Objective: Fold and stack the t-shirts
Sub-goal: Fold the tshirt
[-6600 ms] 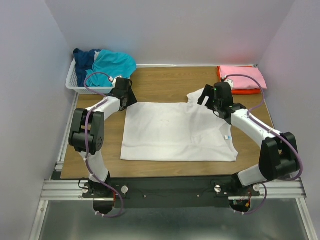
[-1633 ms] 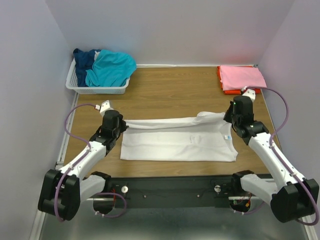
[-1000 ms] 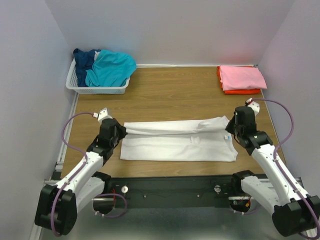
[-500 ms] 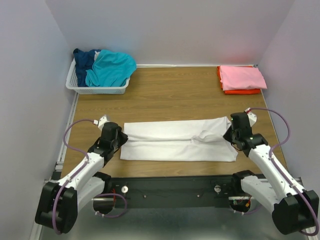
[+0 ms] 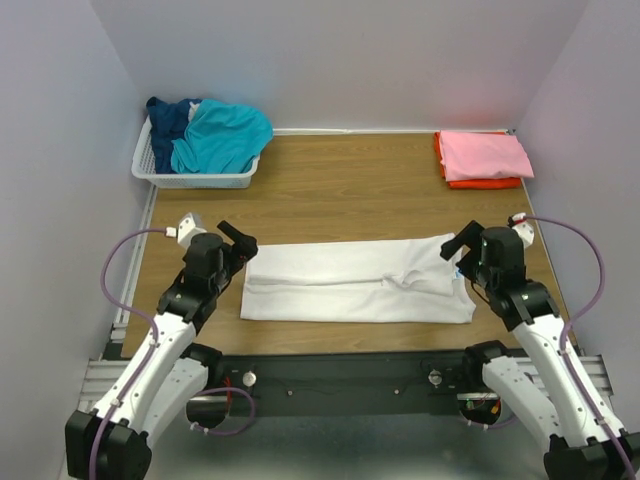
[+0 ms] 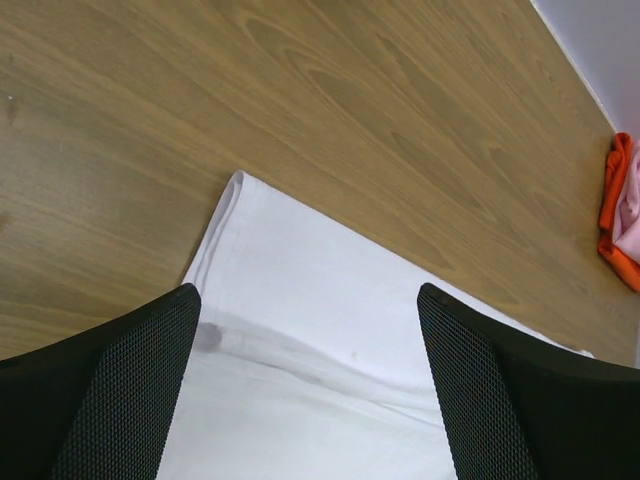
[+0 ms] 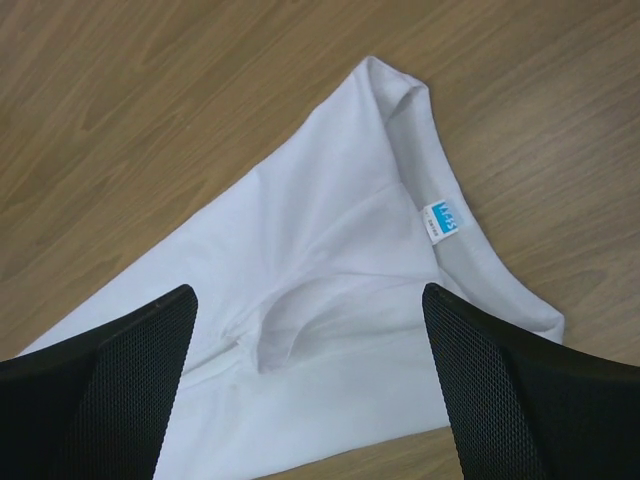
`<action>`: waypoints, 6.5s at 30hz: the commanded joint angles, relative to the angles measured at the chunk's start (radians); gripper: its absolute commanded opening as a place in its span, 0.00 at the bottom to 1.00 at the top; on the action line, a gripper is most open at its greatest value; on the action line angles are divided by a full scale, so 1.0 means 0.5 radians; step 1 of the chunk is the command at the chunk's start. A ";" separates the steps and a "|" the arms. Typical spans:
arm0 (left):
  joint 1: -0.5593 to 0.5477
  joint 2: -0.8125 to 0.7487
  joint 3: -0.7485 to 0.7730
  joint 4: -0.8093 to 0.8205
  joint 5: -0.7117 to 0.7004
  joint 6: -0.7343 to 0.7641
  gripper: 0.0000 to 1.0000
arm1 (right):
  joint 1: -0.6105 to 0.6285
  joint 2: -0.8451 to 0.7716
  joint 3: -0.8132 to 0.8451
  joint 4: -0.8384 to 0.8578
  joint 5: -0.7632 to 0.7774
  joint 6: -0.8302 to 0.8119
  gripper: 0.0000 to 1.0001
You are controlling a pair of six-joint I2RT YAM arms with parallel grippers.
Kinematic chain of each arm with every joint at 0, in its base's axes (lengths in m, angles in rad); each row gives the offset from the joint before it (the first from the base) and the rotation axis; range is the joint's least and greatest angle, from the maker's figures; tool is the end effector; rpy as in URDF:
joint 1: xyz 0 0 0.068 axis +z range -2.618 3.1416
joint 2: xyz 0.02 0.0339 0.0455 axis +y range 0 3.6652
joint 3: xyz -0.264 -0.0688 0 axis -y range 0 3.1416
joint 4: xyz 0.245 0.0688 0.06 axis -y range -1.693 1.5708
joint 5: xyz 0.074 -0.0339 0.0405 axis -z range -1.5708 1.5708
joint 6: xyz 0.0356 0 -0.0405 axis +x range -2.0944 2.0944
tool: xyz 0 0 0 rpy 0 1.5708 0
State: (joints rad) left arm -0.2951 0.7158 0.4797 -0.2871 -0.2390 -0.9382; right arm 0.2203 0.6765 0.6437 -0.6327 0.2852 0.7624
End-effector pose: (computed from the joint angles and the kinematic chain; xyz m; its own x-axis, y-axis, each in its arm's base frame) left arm 0.1623 -0.0405 0.2335 -0.3523 -0.7119 -0.6075 -0.3345 0.7021 -0.6287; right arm 0.1447 0.0221 0.2639 -0.4314 0.5826 -0.6888 0.4207 0.8054 0.4176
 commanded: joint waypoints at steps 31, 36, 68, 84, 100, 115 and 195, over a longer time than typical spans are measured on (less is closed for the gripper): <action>-0.315 1.173 0.114 0.436 0.183 0.287 0.98 | 0.093 0.986 -0.146 0.437 -1.389 -0.295 1.00; -0.315 1.170 0.117 0.451 0.180 0.287 0.98 | 0.102 0.700 -0.235 0.216 -1.429 -0.239 1.00; -0.312 1.118 0.028 0.436 0.153 0.263 0.98 | 0.314 1.328 -0.127 0.931 -1.405 -0.160 1.00; -0.312 1.072 0.056 0.406 0.086 0.306 0.98 | 0.418 1.166 -0.251 1.014 -1.417 -0.055 1.00; -0.293 0.989 0.025 0.292 0.042 0.339 0.98 | 0.415 0.960 -0.088 0.078 -0.386 0.064 1.00; -0.296 1.017 0.047 0.344 0.208 0.407 0.98 | 0.244 1.957 0.583 0.357 -0.178 -0.310 1.00; -1.404 0.790 0.321 -0.046 0.137 0.092 0.98 | 0.240 2.008 1.444 0.547 -0.580 -0.863 1.00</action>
State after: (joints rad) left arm -1.0027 1.1908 0.7788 -0.1917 -0.0441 -0.7509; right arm 0.3367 1.8458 1.7836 -0.4217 -0.0917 0.1127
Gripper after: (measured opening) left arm 0.985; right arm 0.998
